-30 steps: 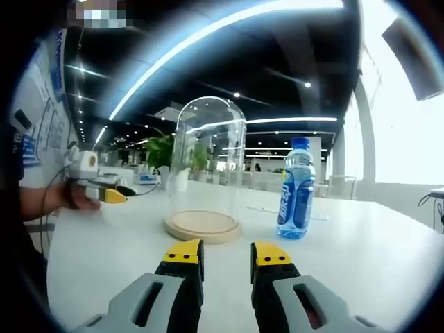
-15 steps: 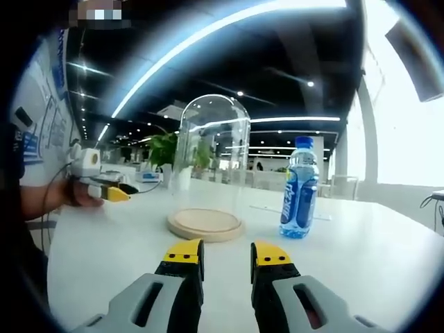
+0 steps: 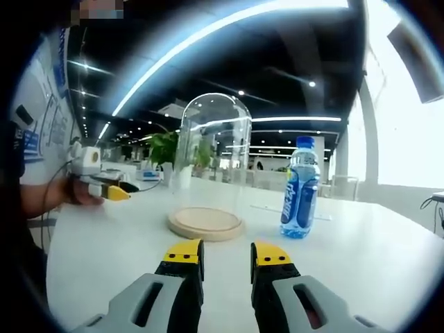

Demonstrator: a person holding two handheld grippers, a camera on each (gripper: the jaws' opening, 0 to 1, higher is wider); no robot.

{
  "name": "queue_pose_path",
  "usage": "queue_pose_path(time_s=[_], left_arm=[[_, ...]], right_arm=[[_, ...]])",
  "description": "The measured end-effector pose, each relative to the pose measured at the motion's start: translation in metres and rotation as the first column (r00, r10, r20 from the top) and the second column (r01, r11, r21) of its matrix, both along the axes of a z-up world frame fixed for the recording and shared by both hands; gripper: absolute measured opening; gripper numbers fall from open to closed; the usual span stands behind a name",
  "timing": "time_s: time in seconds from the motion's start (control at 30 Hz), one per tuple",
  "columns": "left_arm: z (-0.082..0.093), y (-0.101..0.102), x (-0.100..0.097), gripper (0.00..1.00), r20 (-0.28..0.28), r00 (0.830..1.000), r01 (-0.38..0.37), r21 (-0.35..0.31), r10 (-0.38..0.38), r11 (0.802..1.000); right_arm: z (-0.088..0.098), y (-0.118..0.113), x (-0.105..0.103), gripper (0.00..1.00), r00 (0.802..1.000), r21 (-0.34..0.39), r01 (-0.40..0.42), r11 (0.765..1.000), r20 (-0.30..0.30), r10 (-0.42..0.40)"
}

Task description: Open the cover put in the Mizone put the cover back on

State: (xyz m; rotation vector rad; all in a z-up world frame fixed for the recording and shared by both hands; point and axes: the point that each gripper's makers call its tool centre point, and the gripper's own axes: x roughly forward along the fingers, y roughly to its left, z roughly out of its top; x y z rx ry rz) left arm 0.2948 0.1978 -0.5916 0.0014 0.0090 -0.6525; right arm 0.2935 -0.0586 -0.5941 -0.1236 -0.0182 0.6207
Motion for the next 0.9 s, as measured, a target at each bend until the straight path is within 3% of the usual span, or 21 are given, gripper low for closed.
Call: queue_pose_path(time_s=[0.23, 0.47, 0.6, 0.9], left_arm=[[0.001, 0.0, -0.001, 0.24, 0.011, 1.0, 0.0, 0.007, 0.0, 1.0], [0.004, 0.007, 0.003, 0.23, -0.02, 0.999, -0.028, -0.05, 0.027, 0.998], [0.004, 0.008, 0.003, 0.23, -0.024, 0.999, -0.03, -0.055, 0.029, 0.998], [0.003, 0.01, 0.004, 0.24, -0.035, 0.999, -0.04, -0.056, 0.038, 0.998]], right_arm=[[-0.001, 0.0, 0.001, 0.21, 1.0, -0.006, 0.002, 1.0, -0.005, -0.002], [-0.001, 0.0, 0.0, 0.21, 1.0, -0.008, 0.002, 1.0, -0.001, -0.002], [0.004, 0.002, -0.002, 0.13, 1.0, 0.006, -0.01, 1.0, 0.021, 0.01], [0.009, -0.004, -0.001, 0.11, 1.0, 0.039, 0.005, 0.999, 0.03, -0.006]])
